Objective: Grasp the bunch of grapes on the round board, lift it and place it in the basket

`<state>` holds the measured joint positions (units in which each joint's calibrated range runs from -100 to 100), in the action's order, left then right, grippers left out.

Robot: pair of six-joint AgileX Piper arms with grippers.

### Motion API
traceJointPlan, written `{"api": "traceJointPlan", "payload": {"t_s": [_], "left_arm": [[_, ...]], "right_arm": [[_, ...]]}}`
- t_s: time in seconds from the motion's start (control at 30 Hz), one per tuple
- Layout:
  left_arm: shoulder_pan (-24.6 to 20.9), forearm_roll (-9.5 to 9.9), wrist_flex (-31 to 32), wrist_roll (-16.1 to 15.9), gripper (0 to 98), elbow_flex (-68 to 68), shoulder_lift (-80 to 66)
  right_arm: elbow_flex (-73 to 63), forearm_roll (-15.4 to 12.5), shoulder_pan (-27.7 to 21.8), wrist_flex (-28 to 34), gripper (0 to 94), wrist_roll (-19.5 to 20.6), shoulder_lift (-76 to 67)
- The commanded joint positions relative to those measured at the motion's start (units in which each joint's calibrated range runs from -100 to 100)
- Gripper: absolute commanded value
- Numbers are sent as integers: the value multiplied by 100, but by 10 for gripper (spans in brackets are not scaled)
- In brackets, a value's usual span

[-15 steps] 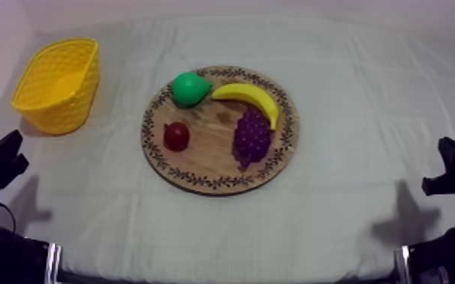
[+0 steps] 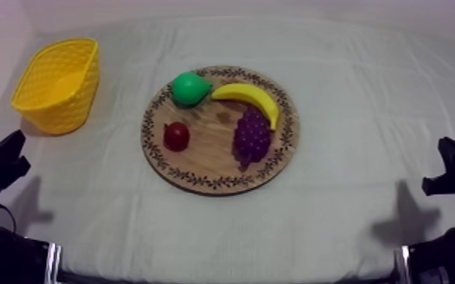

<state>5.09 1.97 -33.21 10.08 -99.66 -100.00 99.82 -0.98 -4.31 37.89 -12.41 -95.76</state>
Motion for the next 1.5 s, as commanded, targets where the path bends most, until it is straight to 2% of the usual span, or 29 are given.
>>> {"api": "traceJointPlan", "payload": {"t_s": [0.0,0.17,0.33,0.47,0.7,0.83,0.93,1.07,1.2,1.33,1.47], "left_arm": [[217,1,-1,5,0,-1,0],[696,1,-1,27,0,-1,0],[964,1,-1,38,0,-1,0],[1136,6,-144,342,0,103,200],[1502,15,0,146,0,264,1445],[1685,22,-17,41,0,810,2300],[1769,24,-432,8,0,1540,2968],[1828,-30,-1300,-82,0,2735,3900],[1791,-221,-2106,-234,0,3872,4810],[1743,-495,-2834,-352,0,4875,5632],[1766,-750,-3438,-327,0,5707,6432]], "right_arm": [[-4,3,2,2,3,-2,0],[-4,3,2,2,3,-2,0],[-4,3,2,2,3,-2,0],[-4,3,2,2,3,-2,0],[-4,3,2,2,3,-2,0],[-4,3,2,2,3,-2,0],[-4,3,2,2,3,-2,0],[-4,3,2,2,3,-2,0],[-4,3,2,2,3,-2,0],[-4,3,2,2,3,-2,0],[-4,3,2,2,3,-2,0]]}}
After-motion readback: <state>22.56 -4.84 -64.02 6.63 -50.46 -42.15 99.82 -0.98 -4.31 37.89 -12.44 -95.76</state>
